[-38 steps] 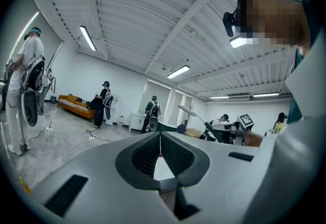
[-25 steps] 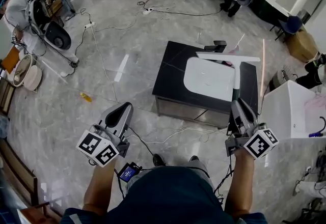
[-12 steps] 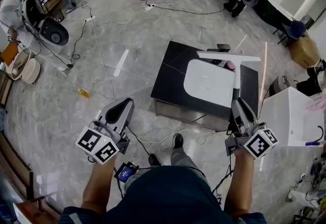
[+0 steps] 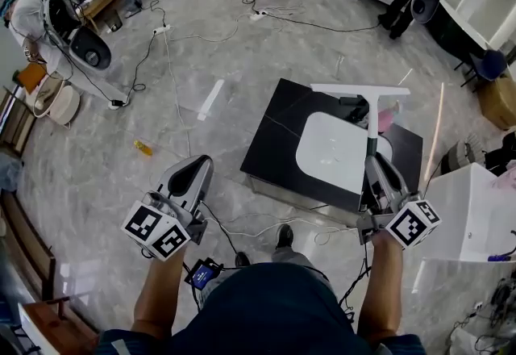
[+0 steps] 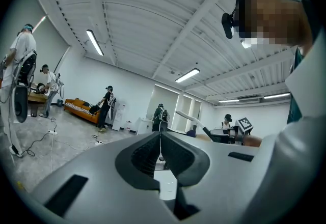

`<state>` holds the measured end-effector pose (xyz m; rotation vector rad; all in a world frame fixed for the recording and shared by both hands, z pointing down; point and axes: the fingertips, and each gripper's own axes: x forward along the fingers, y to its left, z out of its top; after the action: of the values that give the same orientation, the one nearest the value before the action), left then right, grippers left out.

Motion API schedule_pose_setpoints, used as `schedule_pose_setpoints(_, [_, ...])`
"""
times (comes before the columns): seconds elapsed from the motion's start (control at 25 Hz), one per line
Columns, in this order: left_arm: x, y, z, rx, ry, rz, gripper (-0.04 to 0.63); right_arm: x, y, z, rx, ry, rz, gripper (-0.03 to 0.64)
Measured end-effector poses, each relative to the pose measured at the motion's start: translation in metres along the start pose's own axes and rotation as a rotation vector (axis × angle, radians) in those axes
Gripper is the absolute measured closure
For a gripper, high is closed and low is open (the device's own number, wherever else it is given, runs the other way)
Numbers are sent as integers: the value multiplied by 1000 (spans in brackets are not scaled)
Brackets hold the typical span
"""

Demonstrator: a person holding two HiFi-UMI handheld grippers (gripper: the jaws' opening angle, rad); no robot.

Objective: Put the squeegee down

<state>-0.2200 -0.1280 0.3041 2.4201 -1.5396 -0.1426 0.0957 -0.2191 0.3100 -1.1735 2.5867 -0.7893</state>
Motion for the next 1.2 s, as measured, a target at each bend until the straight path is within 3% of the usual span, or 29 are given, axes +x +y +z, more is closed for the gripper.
schedule_pose_setpoints(0.48, [47, 13, -10, 6, 33, 85, 584, 59, -59, -2, 28, 68, 40, 525])
schedule_pose_setpoints(1.2, [88, 34, -52, -44, 123, 170, 584, 140, -127, -58, 68, 216, 61, 525])
